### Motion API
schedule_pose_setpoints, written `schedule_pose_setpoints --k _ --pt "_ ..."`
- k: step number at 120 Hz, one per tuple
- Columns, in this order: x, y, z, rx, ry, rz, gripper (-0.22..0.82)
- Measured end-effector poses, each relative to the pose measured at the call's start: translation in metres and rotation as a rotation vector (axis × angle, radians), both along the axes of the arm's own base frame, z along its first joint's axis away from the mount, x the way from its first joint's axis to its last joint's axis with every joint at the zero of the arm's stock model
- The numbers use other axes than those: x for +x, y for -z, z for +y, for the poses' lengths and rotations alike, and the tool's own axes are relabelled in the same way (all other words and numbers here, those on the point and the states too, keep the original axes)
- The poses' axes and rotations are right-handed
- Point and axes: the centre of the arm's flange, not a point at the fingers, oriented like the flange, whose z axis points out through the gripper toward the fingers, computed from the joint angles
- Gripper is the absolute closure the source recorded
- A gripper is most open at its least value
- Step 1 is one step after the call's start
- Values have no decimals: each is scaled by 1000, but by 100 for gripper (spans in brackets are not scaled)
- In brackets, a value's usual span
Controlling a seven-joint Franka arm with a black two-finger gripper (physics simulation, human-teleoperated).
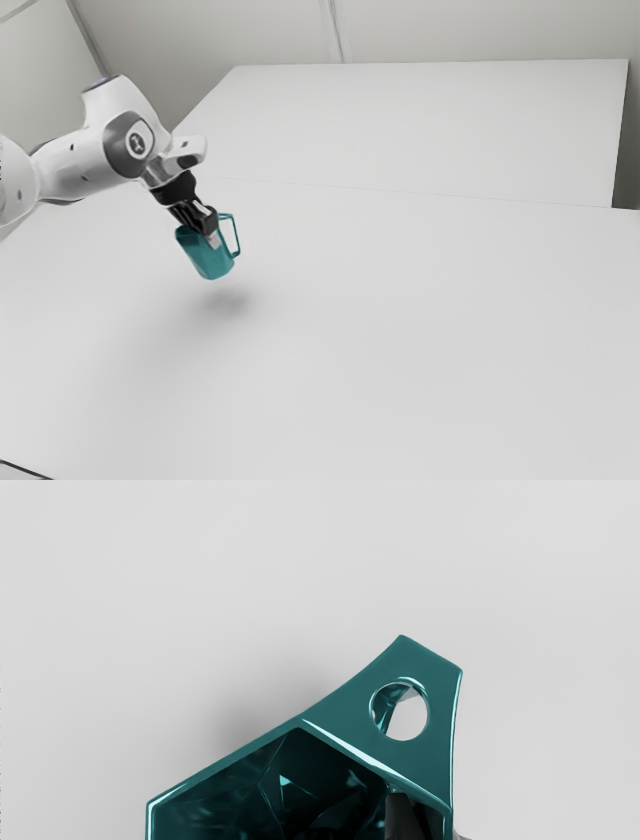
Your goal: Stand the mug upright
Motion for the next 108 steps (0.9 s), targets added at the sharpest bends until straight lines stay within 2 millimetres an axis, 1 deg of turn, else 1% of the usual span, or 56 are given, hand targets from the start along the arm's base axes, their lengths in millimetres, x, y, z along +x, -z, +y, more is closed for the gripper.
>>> schedule_pose_setpoints --k 16,23,43,66,108 --pt "7 1 -17 49 -5 -17 79" --pt "10 4 -21 66 -13 -22 79" --pt "16 17 -22 92 -57 -19 79" --pt "25 40 -34 109 -84 -6 79" --pt "34 61 -33 122 -147 -7 79"
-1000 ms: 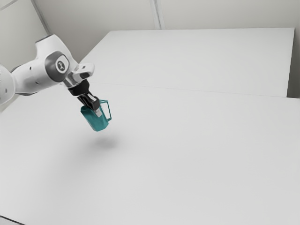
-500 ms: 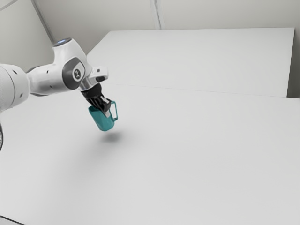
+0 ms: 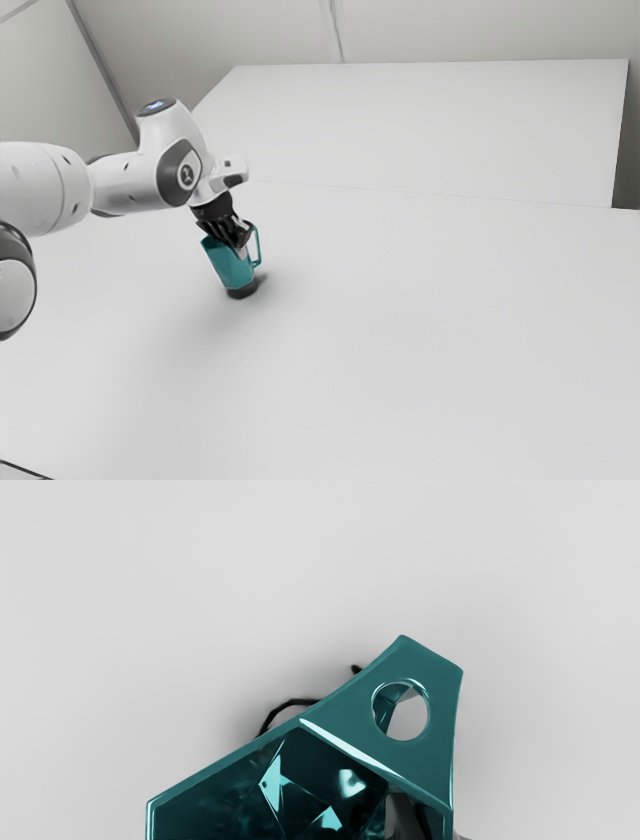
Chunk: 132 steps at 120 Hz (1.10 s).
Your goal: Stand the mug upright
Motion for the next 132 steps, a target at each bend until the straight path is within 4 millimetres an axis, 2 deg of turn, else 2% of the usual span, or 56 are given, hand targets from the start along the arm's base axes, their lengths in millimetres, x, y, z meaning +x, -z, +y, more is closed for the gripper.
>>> schedule_pose_setpoints --k 31,55,67,88,99,111,132 --pt "3 8 -1 -2 -29 -5 77" --pt "4 8 -1 -5 -42 -12 64" --pt "4 -2 0 -9 -46 -29 58" --pt "1 -44 2 -14 -45 -92 53" --pt "9 -91 3 20 -17 -141 52" --pt "1 -132 10 58 3 -164 48" --pt "-20 -189 23 134 26 -184 25"
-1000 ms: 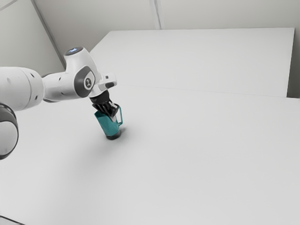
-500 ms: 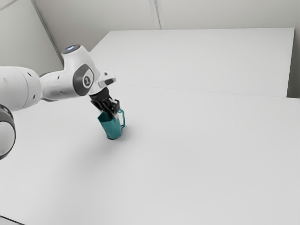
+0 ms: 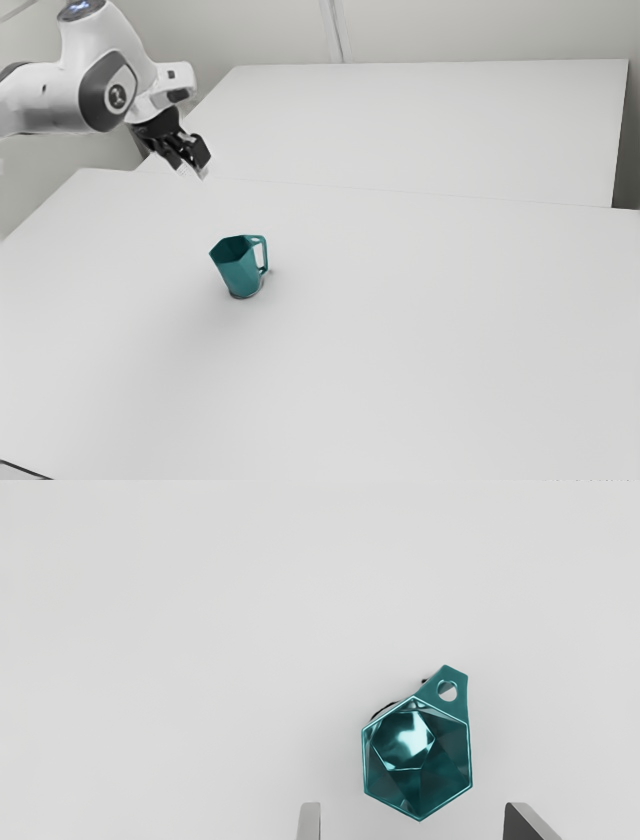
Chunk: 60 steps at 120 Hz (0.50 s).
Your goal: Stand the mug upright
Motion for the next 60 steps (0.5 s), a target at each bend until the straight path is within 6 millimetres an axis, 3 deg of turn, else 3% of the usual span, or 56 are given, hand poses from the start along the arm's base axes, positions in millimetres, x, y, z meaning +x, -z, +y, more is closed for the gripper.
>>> schedule_pose_setpoints --k 15,33,60 --pt "-8 -35 11 42 -8 -7 15" --pt "-18 -60 19 81 -20 3 8" --pt "-24 -81 15 113 -27 23 4"
